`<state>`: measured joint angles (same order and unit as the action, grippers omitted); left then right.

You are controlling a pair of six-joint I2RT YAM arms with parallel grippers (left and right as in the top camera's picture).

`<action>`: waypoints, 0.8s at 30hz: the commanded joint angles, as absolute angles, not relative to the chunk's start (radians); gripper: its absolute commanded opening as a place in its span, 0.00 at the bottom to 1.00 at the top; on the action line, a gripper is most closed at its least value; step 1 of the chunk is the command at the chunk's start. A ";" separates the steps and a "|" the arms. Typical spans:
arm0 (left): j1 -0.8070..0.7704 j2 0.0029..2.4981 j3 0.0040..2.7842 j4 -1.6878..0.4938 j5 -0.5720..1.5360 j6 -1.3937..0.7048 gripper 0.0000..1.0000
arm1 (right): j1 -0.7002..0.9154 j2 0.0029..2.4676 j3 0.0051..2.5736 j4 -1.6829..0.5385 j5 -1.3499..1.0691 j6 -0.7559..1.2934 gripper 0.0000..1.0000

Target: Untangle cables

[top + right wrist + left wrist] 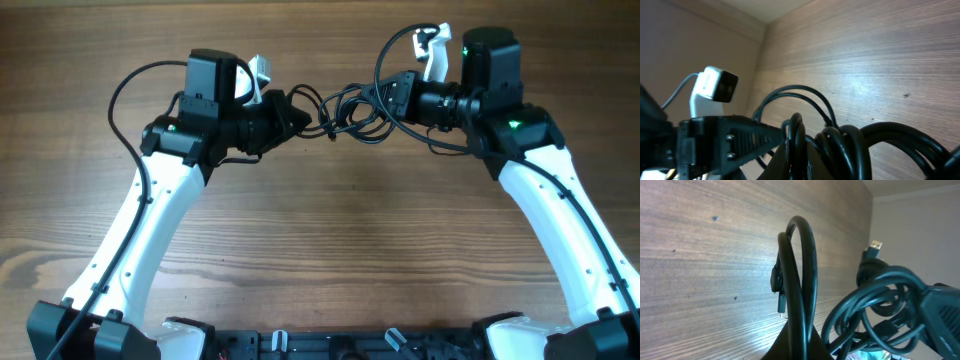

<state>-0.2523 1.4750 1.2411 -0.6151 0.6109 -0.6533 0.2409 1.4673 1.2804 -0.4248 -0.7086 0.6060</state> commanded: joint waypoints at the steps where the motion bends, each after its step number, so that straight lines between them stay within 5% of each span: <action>1: -0.233 1.486 1.213 -0.706 0.498 -0.634 0.04 | 0.185 1.419 1.303 -0.318 -0.746 0.660 0.04; 9: -0.233 1.524 1.142 -0.712 0.498 -0.632 0.04 | 0.131 1.419 1.303 0.028 -0.945 0.913 0.04; 17: -0.233 1.524 1.142 -0.678 0.499 -0.622 0.04 | 0.136 1.421 1.303 -0.364 -0.806 0.652 0.05; 24: -0.234 1.524 1.142 -0.570 0.660 -0.398 0.04 | 0.236 1.444 1.303 -0.474 -0.698 0.466 0.12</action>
<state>-0.2337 1.5372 1.1378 -0.6193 0.5224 -0.5533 0.1852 1.4258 1.2968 -0.4641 -0.7689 0.6044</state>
